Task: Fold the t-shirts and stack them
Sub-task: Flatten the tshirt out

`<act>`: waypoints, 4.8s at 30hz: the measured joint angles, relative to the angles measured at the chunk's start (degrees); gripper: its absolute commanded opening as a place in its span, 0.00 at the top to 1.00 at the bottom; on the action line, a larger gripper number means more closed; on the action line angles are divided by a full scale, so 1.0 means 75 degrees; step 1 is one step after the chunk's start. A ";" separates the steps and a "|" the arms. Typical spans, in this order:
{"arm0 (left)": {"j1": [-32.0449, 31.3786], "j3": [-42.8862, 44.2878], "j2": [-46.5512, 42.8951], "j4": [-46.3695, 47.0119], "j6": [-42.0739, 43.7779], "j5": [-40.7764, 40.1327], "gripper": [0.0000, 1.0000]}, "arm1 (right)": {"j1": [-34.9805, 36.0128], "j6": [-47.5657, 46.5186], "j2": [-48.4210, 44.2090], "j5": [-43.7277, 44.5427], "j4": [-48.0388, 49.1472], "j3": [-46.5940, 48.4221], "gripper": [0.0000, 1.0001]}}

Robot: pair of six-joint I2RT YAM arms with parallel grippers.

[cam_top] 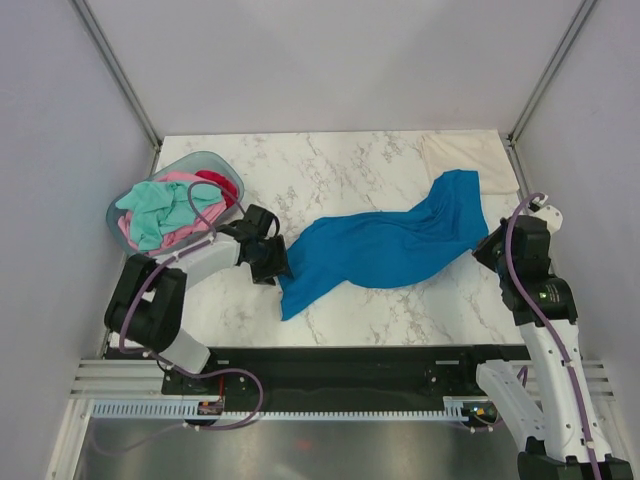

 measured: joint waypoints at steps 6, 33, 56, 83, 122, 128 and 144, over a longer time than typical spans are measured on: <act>0.0000 0.0493 0.1005 0.0128 0.0204 -0.0513 0.94 | 0.0000 -0.0038 -0.0009 -0.0093 0.0157 0.0000 1.00; 0.0256 0.5298 0.2990 -0.0446 0.1542 -0.1405 0.52 | 0.0000 -0.0003 0.0644 -0.0160 0.0705 -0.0408 1.00; 0.1067 0.1827 0.2066 -0.0047 0.0632 -0.0702 0.57 | 0.0000 0.0044 0.0251 -0.0571 0.0944 -0.0615 1.00; 0.1072 0.2413 0.2623 -0.0105 0.0522 -0.0592 0.98 | 0.0000 0.0041 0.0096 -0.0685 0.0938 -0.0618 1.00; 0.1003 0.7863 -0.4779 -0.3340 0.0469 -0.0734 0.98 | 0.0000 0.0510 -0.1037 0.0554 -0.0848 0.5584 1.00; 0.1003 0.7702 -0.2996 -0.3005 0.0717 -0.0831 0.98 | 0.0000 0.0213 0.0306 0.0373 0.0525 0.4013 1.00; 0.2122 1.2540 0.1530 -0.1906 0.0586 -0.1142 0.98 | 0.0012 -0.1979 0.6231 -0.0938 0.1877 0.9614 1.00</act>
